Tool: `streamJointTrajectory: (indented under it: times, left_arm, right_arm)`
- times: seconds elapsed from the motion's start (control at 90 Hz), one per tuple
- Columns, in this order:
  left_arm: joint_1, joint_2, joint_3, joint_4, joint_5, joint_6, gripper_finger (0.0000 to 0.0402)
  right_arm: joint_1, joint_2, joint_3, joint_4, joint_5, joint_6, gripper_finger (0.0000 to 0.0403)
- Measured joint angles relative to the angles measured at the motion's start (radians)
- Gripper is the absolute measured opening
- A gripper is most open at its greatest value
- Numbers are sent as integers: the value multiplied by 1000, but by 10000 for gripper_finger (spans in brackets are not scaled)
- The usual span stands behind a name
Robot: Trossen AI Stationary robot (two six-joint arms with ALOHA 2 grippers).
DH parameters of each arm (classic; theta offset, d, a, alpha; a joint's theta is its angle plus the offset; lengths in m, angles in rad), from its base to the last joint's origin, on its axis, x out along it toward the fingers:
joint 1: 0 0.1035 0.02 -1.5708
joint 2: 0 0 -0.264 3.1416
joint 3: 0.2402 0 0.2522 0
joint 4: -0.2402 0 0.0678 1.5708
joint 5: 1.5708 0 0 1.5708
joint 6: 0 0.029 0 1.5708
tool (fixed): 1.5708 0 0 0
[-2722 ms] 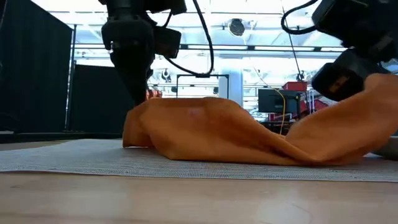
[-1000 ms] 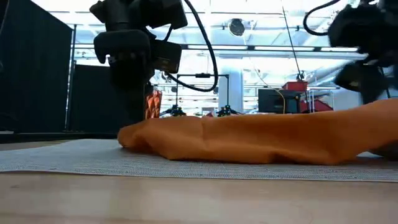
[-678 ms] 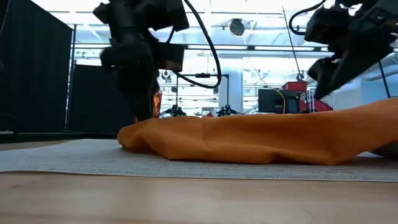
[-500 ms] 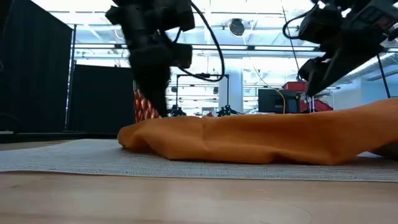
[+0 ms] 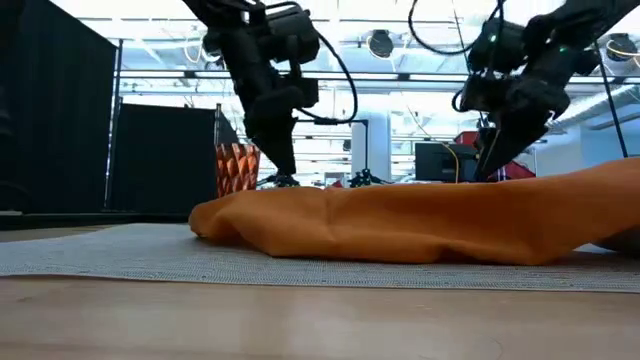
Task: Set table place
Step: Fold the orange table napkin
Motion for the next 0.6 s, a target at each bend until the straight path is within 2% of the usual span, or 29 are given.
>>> streamJointTrajectory:
  times: [0.256,0.522,0.6]
  left_arm:
    - [76,61,20,121,191,27,118]
    - [132,151,133,111,185,55,118]
    - [146,187,173,111,179,60,118]
  right_arm:
    - [-3,138,4,86,-24,-45,226]
    - [-21,153,96,87,-37,-75,226]
    - [-38,154,115,86,-76,-80,226]
